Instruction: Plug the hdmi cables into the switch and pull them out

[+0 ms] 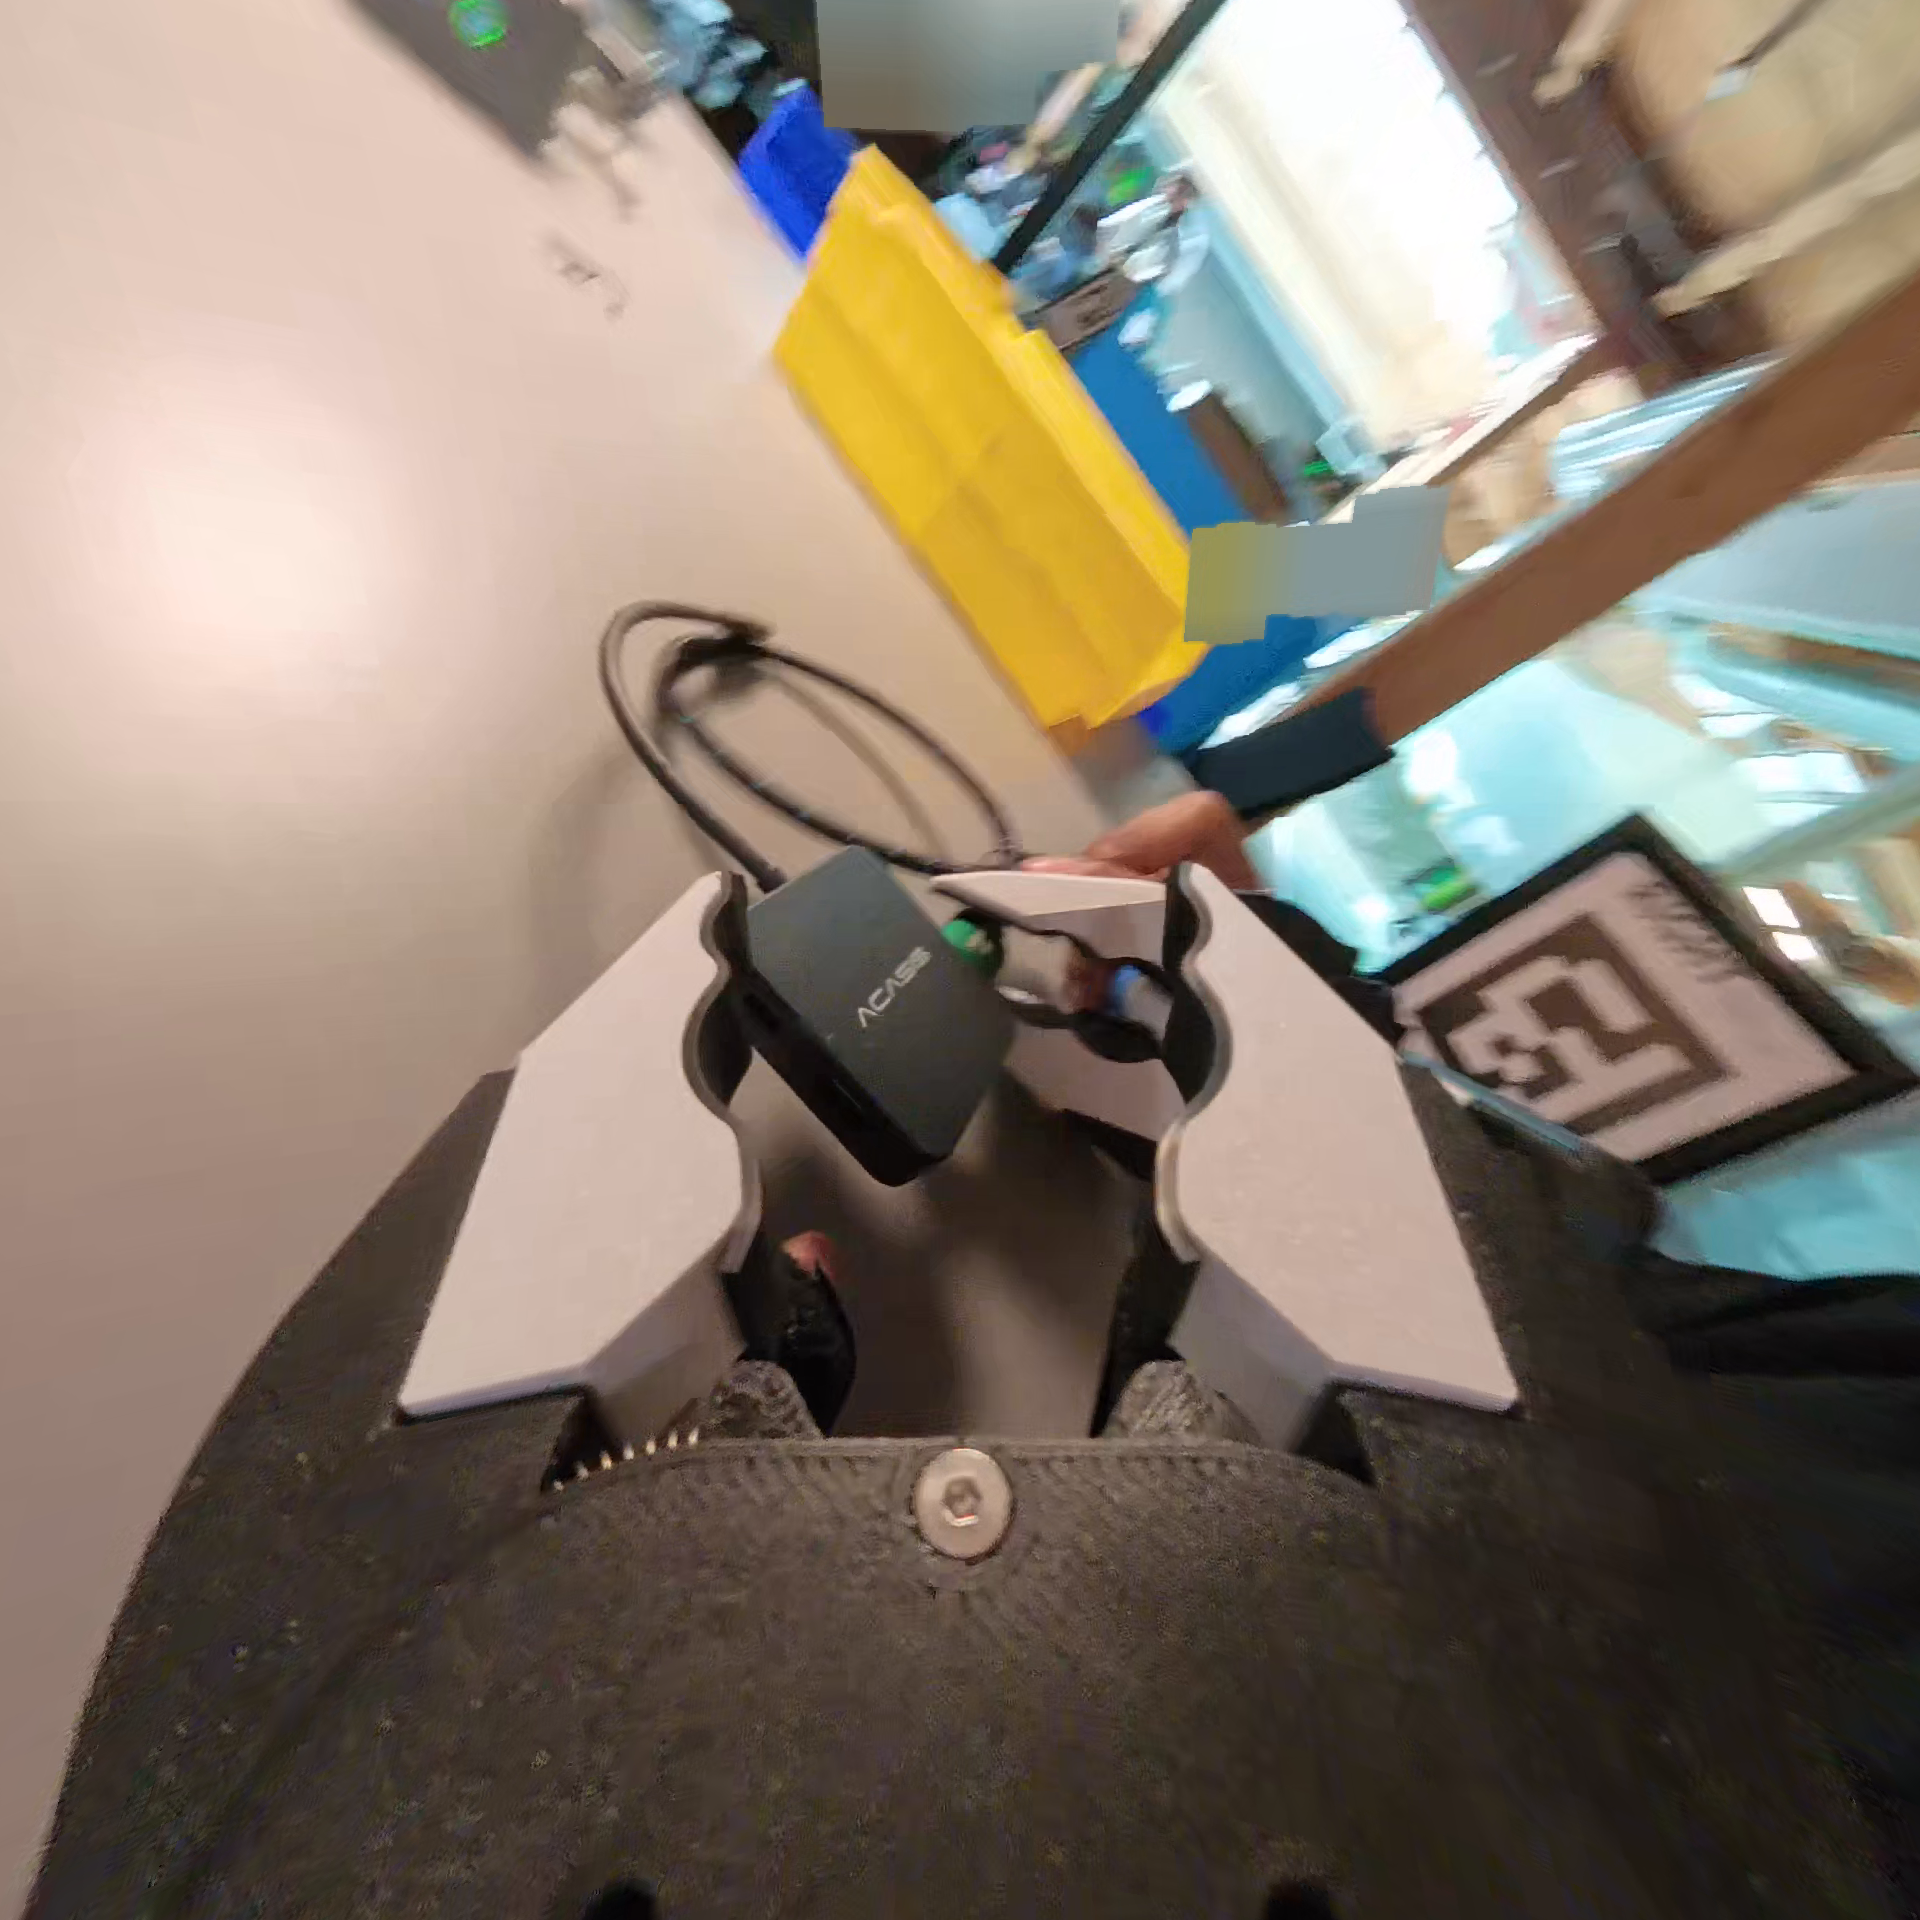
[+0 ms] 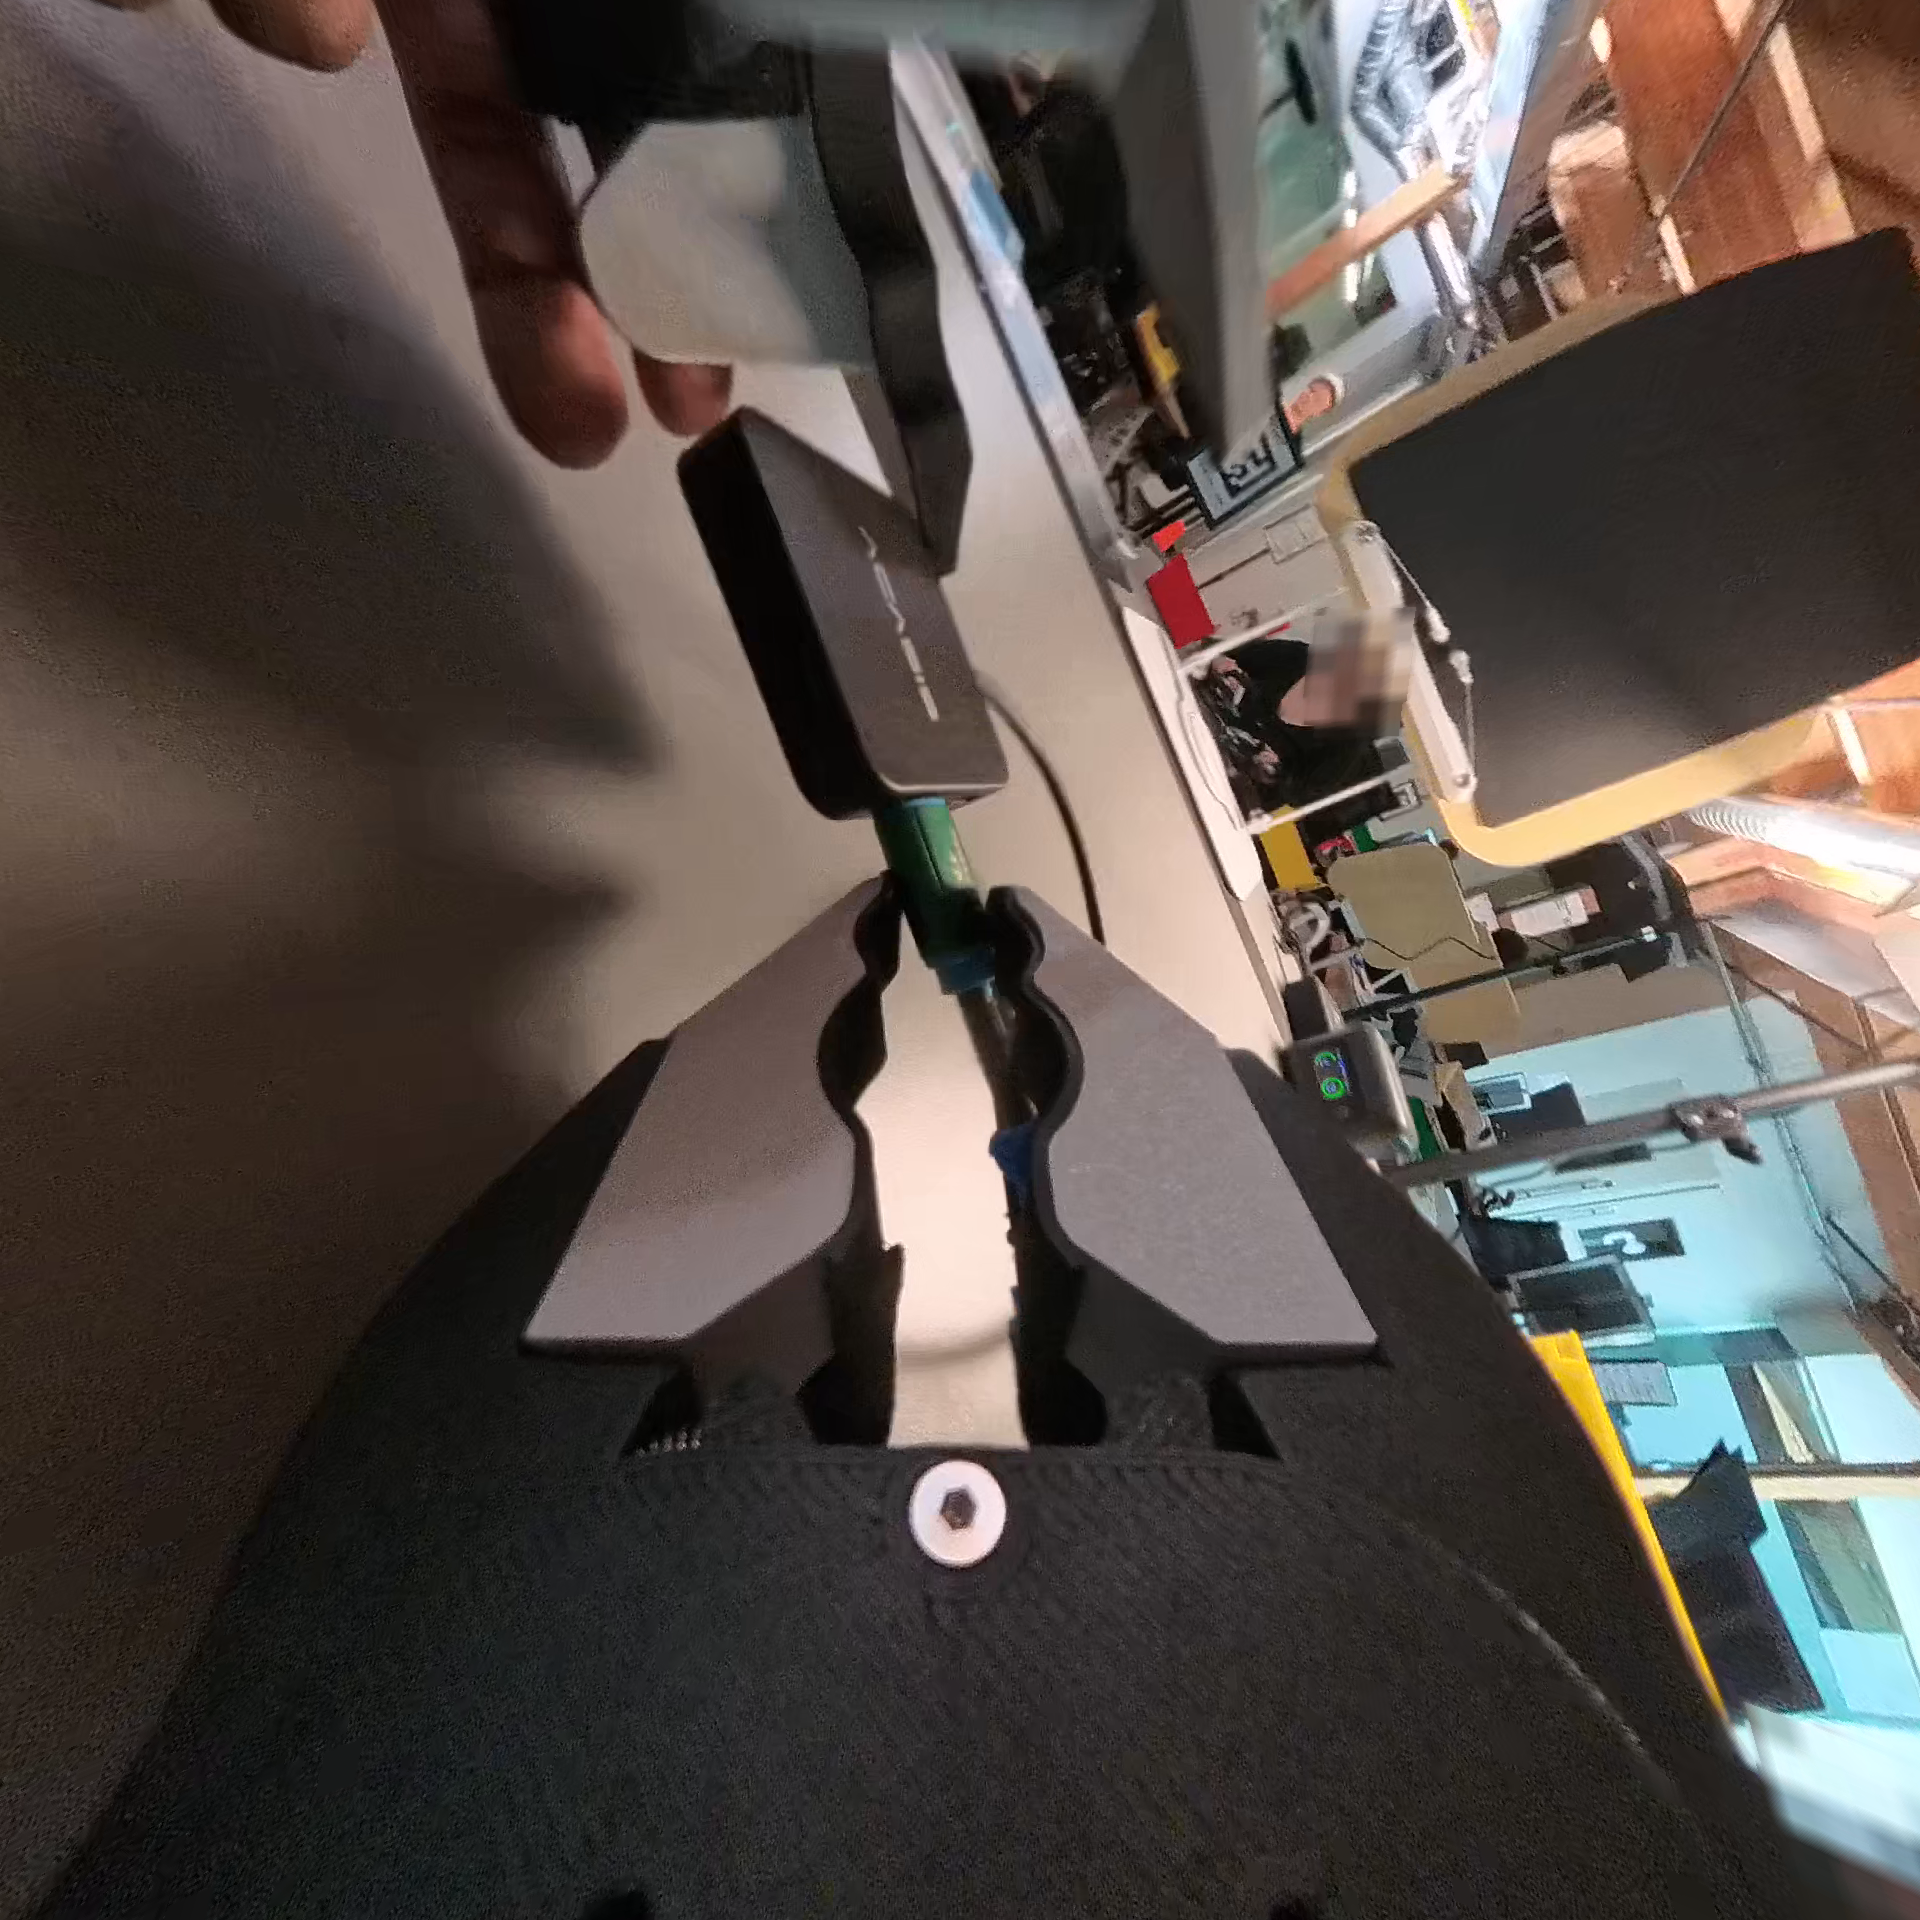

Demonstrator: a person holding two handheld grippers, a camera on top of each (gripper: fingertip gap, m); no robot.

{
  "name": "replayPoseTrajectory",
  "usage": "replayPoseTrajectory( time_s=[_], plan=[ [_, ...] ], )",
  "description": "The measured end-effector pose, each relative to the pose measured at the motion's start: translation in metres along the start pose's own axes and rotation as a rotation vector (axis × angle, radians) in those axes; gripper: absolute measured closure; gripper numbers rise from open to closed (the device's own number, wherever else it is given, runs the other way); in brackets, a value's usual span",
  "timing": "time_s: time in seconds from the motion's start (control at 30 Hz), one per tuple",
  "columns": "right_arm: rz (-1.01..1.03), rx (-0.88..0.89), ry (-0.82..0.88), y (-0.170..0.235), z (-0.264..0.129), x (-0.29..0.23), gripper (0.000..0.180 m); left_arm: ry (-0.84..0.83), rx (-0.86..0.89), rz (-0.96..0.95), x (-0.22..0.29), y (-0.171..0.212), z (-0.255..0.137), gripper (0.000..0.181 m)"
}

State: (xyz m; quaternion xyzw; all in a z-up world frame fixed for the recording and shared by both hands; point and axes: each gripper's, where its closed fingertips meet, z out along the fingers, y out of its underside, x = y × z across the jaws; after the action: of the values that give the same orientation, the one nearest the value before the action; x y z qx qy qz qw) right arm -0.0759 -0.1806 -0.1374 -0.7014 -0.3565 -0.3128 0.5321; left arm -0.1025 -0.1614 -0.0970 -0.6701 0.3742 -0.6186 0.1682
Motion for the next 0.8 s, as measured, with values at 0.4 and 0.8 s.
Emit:
replayPoseTrajectory(
  time_s=[0.4, 0.8],
  plan=[
    [0.045, 0.075, -0.037, -0.016, 0.001, 0.002, 0.164, -0.076, -0.021, -0.174, -0.020, 0.015, -0.009, 0.107],
    [0.062, 0.084, -0.165, -0.015, 0.007, -0.015, 0.161, -0.002, -0.043, -0.171, -0.013, 0.023, 0.018, 0.165]
  ],
)
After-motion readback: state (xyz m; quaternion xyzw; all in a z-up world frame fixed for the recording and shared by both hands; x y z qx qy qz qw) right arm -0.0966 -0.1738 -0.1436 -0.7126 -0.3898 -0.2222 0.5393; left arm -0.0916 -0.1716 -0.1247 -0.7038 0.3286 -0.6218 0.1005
